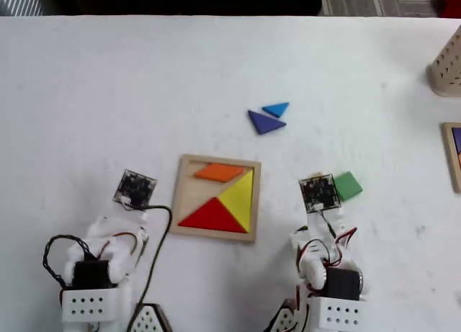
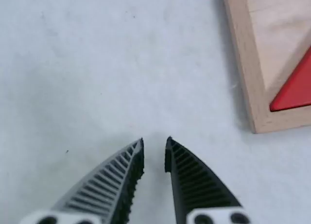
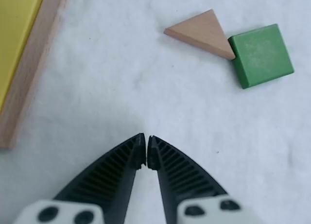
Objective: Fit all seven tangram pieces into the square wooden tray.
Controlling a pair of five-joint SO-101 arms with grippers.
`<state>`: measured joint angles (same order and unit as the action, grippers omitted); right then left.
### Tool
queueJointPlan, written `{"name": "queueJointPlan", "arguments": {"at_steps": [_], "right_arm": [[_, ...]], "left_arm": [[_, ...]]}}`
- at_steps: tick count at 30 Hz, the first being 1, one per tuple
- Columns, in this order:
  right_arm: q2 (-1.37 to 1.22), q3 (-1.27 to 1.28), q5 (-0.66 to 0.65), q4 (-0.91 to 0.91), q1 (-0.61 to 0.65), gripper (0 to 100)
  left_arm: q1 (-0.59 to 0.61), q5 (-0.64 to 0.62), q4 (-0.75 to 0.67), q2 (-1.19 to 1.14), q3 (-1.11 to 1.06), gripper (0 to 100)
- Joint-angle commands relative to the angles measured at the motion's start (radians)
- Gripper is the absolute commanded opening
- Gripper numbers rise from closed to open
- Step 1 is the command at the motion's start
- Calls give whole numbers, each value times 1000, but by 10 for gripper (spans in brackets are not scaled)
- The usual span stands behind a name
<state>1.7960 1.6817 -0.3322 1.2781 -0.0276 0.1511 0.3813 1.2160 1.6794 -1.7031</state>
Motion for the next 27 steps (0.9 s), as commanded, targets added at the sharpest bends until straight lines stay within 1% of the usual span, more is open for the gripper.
{"name": "queueJointPlan", "arguments": {"at_steps": [1, 4, 7, 9, 13, 16, 21, 27], "right_arm": [[5, 8, 0, -10, -25, 18], [5, 8, 0, -10, -76, 18], [5, 8, 0, -10, -87, 18], [7, -2, 0, -10, -87, 18], [7, -100, 2, -8, -90, 17], [5, -149, 9, 35, -82, 17], [5, -216, 78, 38, -87, 17], [4, -324, 86, 38, -82, 17]], "left_arm": [[-5, 8, 9, 10, 23, 98], [-5, 8, 9, 10, 23, 98], [-5, 8, 9, 10, 23, 98], [-5, 8, 9, 10, 23, 98], [-5, 8, 9, 10, 23, 98], [-5, 8, 9, 10, 23, 98], [-5, 8, 9, 10, 23, 98], [-5, 8, 9, 10, 23, 98]]}}
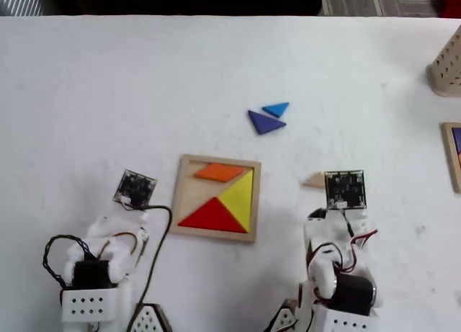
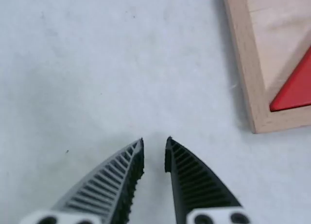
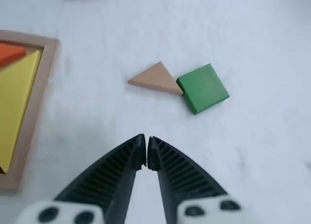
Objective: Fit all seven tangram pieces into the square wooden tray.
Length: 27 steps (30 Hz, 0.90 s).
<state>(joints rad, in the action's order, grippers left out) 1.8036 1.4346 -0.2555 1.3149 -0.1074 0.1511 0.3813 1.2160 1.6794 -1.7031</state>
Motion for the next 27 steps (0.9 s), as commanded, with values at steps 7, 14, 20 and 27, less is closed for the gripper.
{"name": "queueJointPlan", "arguments": {"at_steps": [7, 14, 20, 27], "right_arm": [[-4, -153, 57, 2, -1, 17], [-19, -180, 94, 4, 67, 16], [-275, -334, 158, 8, 120, 16], [-763, -516, 158, 2, 162, 17]], "left_arm": [[-5, 8, 9, 10, 23, 98], [-5, 8, 9, 10, 23, 98], [-5, 8, 9, 10, 23, 98], [-5, 8, 9, 10, 23, 98]]}}
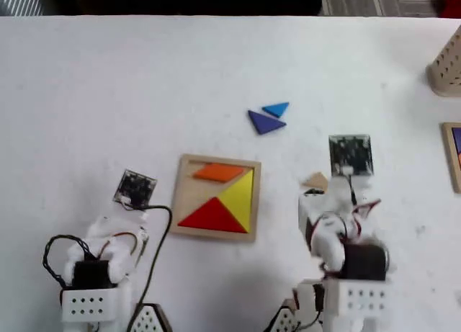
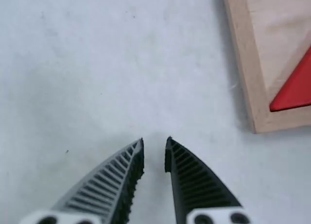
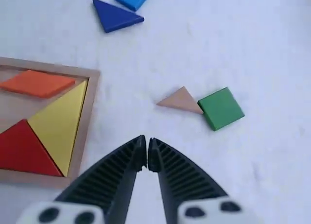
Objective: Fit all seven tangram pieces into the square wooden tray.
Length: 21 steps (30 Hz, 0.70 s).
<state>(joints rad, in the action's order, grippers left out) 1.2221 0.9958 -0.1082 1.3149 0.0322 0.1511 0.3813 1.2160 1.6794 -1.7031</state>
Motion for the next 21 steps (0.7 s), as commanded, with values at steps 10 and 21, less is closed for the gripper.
{"name": "queueJointPlan", "arguments": {"at_steps": [10, 21], "right_arm": [[-463, -126, 12, -179, 68, 17], [-593, 6, 2, -489, -33, 17]], "left_arm": [[-5, 8, 9, 10, 23, 98], [-5, 8, 9, 10, 23, 98]]}}
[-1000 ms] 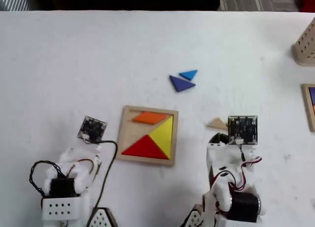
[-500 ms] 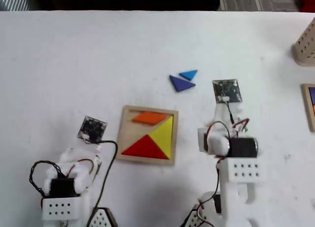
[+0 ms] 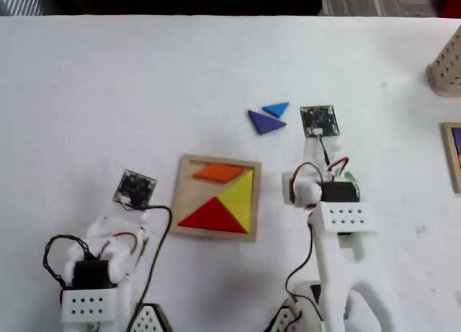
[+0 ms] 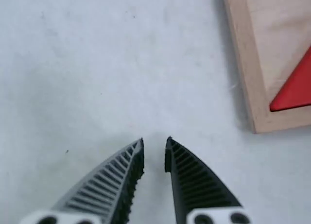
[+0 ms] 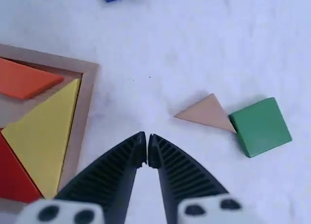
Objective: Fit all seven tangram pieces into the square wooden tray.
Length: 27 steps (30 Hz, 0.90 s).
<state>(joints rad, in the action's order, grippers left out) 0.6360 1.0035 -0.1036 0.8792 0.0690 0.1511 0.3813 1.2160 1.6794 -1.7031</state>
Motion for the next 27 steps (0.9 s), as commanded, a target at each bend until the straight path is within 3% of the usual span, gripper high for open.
{"name": "queueJointPlan", "arguments": {"at_steps": [1, 7, 13, 21, 27], "right_arm": [[-8, -2, -12, -61, -104, 18], [-15, 0, -78, -48, -188, 18], [-18, 2, -80, -56, -183, 18], [-19, 2, -80, -54, -182, 19], [-19, 5, -80, -50, -165, 19]], "left_arm": [[-5, 8, 9, 10, 23, 98], [-22, 9, 2, 10, 23, 99], [-220, 9, -123, 10, 23, 100], [-154, -2, -347, 8, 40, 101], [-148, -210, -265, 4, 245, 139]]}}
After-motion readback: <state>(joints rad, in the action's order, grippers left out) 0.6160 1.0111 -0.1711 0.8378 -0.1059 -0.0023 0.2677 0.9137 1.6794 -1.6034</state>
